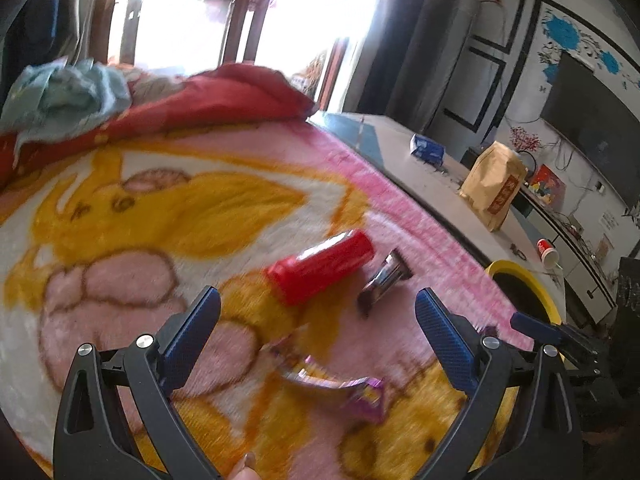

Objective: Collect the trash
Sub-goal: 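Move both grippers back to the trash on the blanket, then grasp the small wrapper with the left gripper while the right grasps the purple wrapper, then carry the small wrapper and purple wrapper over the bin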

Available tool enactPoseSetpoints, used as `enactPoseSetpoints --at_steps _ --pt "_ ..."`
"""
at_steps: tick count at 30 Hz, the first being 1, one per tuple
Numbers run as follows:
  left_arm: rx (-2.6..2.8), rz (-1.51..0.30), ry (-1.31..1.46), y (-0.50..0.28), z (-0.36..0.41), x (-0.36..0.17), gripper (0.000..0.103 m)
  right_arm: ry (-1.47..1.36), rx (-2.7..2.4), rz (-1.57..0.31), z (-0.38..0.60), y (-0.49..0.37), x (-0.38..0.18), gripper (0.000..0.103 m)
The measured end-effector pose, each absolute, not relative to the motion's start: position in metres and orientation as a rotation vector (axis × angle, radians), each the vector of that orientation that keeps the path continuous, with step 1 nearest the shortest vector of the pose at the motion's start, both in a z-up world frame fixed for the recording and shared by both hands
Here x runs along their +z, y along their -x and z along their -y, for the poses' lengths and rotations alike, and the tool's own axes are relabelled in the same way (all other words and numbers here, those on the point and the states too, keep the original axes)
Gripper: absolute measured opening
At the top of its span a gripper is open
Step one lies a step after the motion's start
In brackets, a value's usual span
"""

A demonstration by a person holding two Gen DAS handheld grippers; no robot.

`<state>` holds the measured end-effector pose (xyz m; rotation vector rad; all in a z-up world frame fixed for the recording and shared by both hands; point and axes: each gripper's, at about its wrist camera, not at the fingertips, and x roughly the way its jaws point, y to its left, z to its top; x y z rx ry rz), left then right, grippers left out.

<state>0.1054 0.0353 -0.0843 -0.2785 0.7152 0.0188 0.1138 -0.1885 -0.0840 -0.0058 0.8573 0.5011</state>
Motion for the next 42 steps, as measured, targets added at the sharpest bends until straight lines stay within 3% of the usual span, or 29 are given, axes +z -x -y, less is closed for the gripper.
enactPoseSetpoints --at_steps 7,13,15,17,19,21,23,26,30,42 --pt "0.006 -0.803 0.338 -0.096 -0.045 -0.110 0.095 0.028 0.504 -0.882 0.176 -0.116 -0.103 0.067" --pt "-0.016 -0.830 0.352 -0.098 -0.039 -0.120 0.094 0.009 0.489 -0.899 0.177 -0.120 -0.110 0.035" --pt "-0.025 -0.830 0.346 -0.098 -0.035 -0.119 0.084 -0.005 0.480 -0.903 0.181 -0.123 -0.110 0.022" --pt "-0.035 -0.836 0.324 -0.100 -0.030 -0.120 0.077 -0.030 0.475 -0.911 0.187 -0.125 -0.110 0.017" --pt "-0.045 -0.840 0.306 -0.101 -0.025 -0.120 0.066 -0.047 0.472 -0.913 0.190 -0.127 -0.110 0.017" --pt "-0.055 -0.845 0.293 -0.100 -0.022 -0.120 0.048 -0.047 0.466 -0.905 0.193 -0.128 -0.108 0.017" --pt "-0.071 -0.850 0.285 -0.101 -0.018 -0.120 0.044 -0.055 0.464 -0.901 0.195 -0.129 -0.107 0.017" --pt "-0.099 -0.847 0.279 -0.101 -0.013 -0.117 0.022 -0.069 0.456 -0.890 0.200 -0.130 -0.102 0.017" --pt "-0.138 -0.851 0.287 -0.104 -0.007 -0.114 0.013 -0.093 0.437 -0.874 0.212 -0.133 -0.095 0.017" --pt "-0.242 -0.818 0.248 -0.115 0.029 -0.095 0.012 -0.153 0.337 -0.808 0.259 -0.143 -0.070 0.017"
